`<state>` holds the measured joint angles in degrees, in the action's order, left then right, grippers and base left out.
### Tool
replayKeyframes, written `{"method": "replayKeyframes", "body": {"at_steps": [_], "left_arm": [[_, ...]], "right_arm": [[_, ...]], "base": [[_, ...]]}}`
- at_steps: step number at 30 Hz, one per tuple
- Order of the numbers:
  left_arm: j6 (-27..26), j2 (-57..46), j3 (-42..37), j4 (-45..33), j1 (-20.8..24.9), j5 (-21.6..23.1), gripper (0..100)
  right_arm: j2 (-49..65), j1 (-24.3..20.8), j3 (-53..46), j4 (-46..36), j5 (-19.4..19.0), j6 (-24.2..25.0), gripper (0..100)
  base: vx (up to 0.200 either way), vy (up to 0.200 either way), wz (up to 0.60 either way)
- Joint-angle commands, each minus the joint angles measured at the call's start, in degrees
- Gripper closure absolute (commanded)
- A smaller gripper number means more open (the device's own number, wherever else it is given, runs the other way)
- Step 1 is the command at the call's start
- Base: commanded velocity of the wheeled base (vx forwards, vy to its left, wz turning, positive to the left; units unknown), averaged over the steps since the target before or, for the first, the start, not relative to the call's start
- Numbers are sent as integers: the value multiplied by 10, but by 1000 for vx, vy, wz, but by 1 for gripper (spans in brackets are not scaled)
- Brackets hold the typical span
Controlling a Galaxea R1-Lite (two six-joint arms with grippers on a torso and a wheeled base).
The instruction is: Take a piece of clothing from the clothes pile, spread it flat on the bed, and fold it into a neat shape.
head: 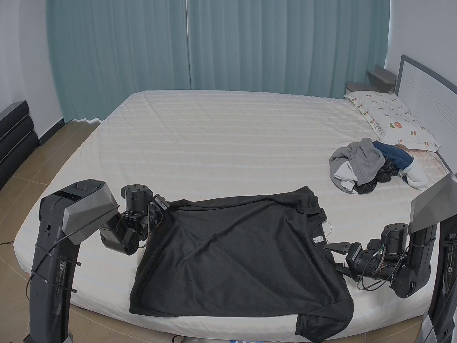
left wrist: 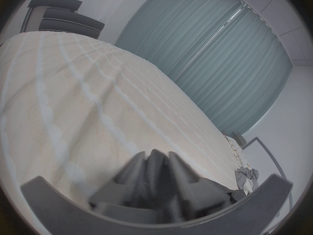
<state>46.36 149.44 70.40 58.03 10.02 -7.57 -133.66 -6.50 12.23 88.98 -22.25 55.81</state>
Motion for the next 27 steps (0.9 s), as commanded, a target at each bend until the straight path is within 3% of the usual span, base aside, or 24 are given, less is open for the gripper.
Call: {"method": "replayKeyframes", "body": {"at_steps": [1, 7, 9, 13, 16, 19, 27], "left_arm": [[2, -4, -4, 0, -3, 0, 0], [26, -11, -1, 6, -24, 0, 0], [67, -22, 0, 3, -26, 11, 0], [97, -42, -16, -1, -26, 58, 0], [102, -65, -66, -2, -26, 141, 0], [102, -79, -91, -3, -26, 183, 0], [101, -83, -97, 3, -24, 171, 0]], "right_arm": [[0, 0, 0, 6, -1, 0, 0], [0, 0, 0, 6, -1, 0, 0], [0, 0, 0, 6, -1, 0, 0], [0, 0, 0, 6, -1, 0, 0], [0, 0, 0, 6, -1, 0, 0], [0, 0, 0, 6, -1, 0, 0], [0, 0, -1, 6, -1, -1, 0]], "base": [[0, 0, 0], [0, 0, 0], [0, 0, 0], [0, 0, 0], [0, 0, 0], [0, 0, 0], [0, 0, 0]]}}
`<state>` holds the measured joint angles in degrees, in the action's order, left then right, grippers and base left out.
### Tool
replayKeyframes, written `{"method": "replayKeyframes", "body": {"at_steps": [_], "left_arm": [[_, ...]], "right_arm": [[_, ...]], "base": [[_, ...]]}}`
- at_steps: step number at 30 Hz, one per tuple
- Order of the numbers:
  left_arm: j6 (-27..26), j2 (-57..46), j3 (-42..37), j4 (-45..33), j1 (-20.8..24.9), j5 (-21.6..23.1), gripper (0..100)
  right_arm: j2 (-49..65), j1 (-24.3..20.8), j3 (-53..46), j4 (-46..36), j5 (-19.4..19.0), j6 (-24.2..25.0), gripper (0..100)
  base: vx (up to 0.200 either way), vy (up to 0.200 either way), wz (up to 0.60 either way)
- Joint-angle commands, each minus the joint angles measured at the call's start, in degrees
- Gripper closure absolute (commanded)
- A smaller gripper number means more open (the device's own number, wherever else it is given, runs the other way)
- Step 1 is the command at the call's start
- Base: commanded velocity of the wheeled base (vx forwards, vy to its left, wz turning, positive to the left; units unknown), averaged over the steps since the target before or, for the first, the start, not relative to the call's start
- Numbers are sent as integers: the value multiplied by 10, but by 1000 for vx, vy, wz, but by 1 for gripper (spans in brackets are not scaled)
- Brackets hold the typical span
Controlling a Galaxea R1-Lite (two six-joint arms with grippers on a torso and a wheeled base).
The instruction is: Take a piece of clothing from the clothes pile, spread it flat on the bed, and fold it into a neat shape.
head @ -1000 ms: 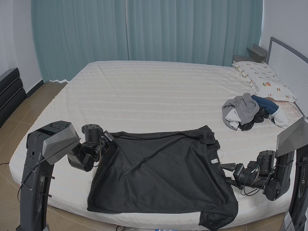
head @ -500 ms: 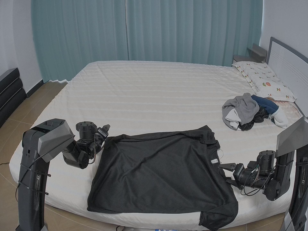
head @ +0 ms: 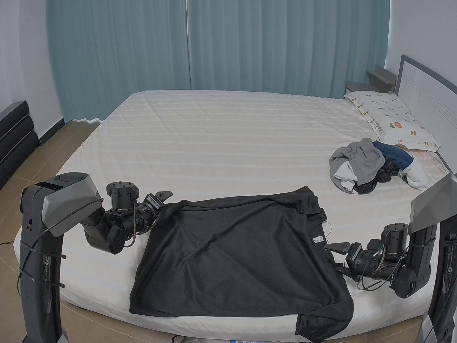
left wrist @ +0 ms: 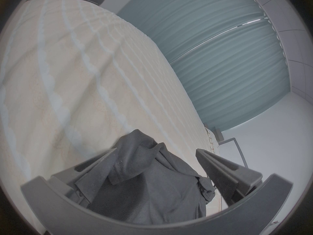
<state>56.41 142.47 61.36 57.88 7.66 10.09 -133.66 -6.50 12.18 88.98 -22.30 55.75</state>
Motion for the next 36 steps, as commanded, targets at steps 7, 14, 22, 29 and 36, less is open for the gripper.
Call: {"method": "replayKeyframes", "body": {"at_steps": [7, 14, 22, 29, 36], "left_arm": [[1, -33, -21, 12, 5, -68, 0], [0, -45, -54, 27, 47, -69, 0], [-5, -28, -51, 24, 81, -64, 0], [-54, 18, -4, 20, 71, -66, 0], [-85, 44, 57, -49, 62, -77, 0]], "right_arm": [[0, 0, 0, 6, 0, -1, 0], [0, 0, 0, 6, 1, -1, 0], [-1, -1, 0, 6, 0, -2, 0], [-1, -1, 0, 6, 1, -2, 0], [-1, -1, 0, 6, 1, -1, 0]], "base": [[0, 0, 0], [0, 0, 0], [0, 0, 0], [0, 0, 0], [0, 0, 0]]}}
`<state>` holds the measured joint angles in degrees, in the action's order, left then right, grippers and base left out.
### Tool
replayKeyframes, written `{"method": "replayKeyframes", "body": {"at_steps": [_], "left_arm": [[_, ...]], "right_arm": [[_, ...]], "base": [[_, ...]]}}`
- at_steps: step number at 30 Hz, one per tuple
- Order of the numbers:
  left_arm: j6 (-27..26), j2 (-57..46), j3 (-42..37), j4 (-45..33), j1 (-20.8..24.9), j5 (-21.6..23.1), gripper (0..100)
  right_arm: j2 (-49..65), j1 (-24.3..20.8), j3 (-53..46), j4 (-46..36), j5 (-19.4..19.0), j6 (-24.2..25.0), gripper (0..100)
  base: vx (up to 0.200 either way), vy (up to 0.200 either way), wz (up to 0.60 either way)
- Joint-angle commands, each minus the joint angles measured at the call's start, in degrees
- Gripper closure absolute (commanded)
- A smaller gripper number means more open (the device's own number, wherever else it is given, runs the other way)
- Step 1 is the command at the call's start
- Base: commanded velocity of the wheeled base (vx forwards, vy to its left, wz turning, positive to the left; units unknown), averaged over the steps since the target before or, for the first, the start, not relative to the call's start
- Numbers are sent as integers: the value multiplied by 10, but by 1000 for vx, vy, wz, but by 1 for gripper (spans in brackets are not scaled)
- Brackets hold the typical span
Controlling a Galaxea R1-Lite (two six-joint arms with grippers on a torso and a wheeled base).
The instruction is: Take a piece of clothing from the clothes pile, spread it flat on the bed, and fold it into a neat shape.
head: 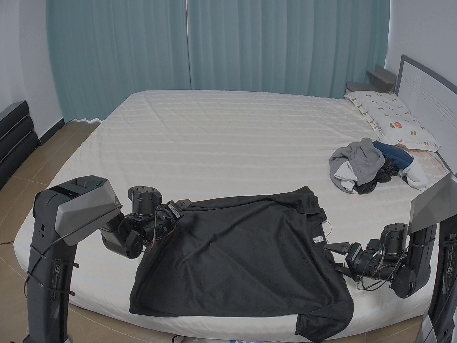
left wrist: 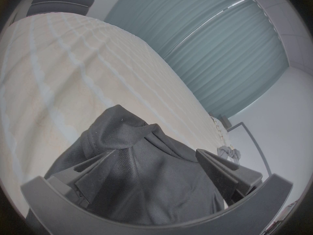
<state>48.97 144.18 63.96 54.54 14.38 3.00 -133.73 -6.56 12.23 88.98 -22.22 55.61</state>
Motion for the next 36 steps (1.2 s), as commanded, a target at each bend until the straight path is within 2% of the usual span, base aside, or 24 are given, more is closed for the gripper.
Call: {"method": "replayKeyframes", "body": {"at_steps": [1, 5, 6, 8, 12, 23, 29, 36], "left_arm": [[-11, 34, 59, -22, -21, -30, 0], [14, 37, 90, 2, -42, -59, 0], [39, 37, 96, 40, -55, -65, 0], [67, 42, 101, 86, -74, -58, 0], [74, 56, 126, 101, -98, -58, 0], [68, 63, 122, 89, -96, -56, 0], [43, 60, 118, 34, -90, -50, 0], [-3, 67, 108, 29, -86, -49, 0]], "right_arm": [[0, 0, 0, 6, 0, 0, 0], [0, 0, 0, 6, 0, 0, 0], [0, 0, 0, 6, 0, 0, 0], [0, 0, 0, 6, 0, 0, 0], [0, 0, 0, 6, 0, 0, 0], [0, 0, -1, 6, 0, 0, 0], [0, 0, -2, 6, 0, 0, 0], [0, 0, -1, 6, 0, 0, 0]], "base": [[0, 0, 0], [0, 0, 0], [0, 0, 0], [0, 0, 0], [0, 0, 0], [0, 0, 0], [0, 0, 0], [0, 0, 0]]}}
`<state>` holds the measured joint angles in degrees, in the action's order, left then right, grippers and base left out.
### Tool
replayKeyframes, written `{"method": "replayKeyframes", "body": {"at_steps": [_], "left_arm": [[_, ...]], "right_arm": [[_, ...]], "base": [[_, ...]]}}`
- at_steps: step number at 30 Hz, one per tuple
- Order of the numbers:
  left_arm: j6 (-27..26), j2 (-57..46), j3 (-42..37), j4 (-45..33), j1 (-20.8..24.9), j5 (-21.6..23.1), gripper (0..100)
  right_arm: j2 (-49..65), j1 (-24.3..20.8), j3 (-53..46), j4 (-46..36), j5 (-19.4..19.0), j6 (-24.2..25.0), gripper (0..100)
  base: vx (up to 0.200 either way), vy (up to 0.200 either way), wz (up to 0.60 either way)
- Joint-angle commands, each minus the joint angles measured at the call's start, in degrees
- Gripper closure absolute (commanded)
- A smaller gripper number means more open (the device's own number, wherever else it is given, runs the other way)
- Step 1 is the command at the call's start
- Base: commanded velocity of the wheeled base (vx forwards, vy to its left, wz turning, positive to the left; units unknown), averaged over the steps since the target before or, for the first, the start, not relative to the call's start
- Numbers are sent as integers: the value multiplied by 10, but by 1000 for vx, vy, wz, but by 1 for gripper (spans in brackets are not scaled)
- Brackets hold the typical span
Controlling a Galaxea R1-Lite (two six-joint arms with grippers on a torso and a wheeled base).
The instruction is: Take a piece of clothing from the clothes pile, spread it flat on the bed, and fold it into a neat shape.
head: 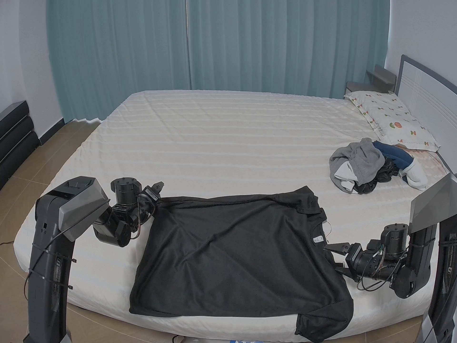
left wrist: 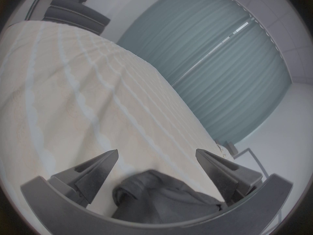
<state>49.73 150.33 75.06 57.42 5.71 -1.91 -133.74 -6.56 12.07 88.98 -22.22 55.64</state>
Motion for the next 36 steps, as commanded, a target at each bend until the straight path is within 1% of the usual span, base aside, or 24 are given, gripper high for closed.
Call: {"method": "replayKeyframes", "body": {"at_steps": [1, 4, 5, 9, 12, 15, 19, 20, 23, 27, 30, 31, 32, 36], "left_arm": [[-11, 7, -3, 0, 2, 0, 0], [-13, 7, -3, -3, 5, 2, 0], [-14, 8, -3, -7, 5, 3, 100], [-25, 14, 6, -26, 5, 11, 100], [-23, 35, 56, -25, 0, -6, 100], [-11, 40, 80, -24, 1, -42, 100], [-4, 43, 96, -20, 1, -51, 100], [9, 43, 104, -15, 1, -51, 100], [23, 40, 104, -7, 2, -50, 100], [22, 42, 95, -6, 2, -50, 100], [24, 34, 76, -10, 0, -46, 100], [24, 24, 57, -9, 0, -40, 100], [24, 22, 50, -6, 1, -36, 0], [22, 14, 33, -4, 4, -34, 0]], "right_arm": [[0, 0, 1, 6, 0, 0, 0], [0, 0, 1, 6, 0, 0, 0], [0, 0, 1, 6, 0, 0, 0], [0, 0, 1, 6, 0, 0, 0], [0, 0, 1, 6, 0, 0, 0], [0, 0, 2, 6, 0, 0, 0], [0, 0, 2, 6, 0, 0, 0], [0, 0, 2, 6, 0, 0, 0], [0, 0, 2, 6, 0, 0, 0], [0, 0, 1, 6, 0, 0, 0], [0, 0, 1, 6, 0, 0, 0], [0, 0, 1, 6, 0, 0, 0], [0, 0, 1, 6, 0, 0, 0], [0, 0, 1, 6, 0, 0, 0]], "base": [[0, 0, 0], [0, 0, 0], [0, 0, 0], [0, 0, 0], [0, 0, 0], [0, 0, 0], [0, 0, 0], [0, 0, 0], [0, 0, 0], [0, 0, 0], [0, 0, 0], [0, 0, 0], [0, 0, 0], [0, 0, 0]]}}
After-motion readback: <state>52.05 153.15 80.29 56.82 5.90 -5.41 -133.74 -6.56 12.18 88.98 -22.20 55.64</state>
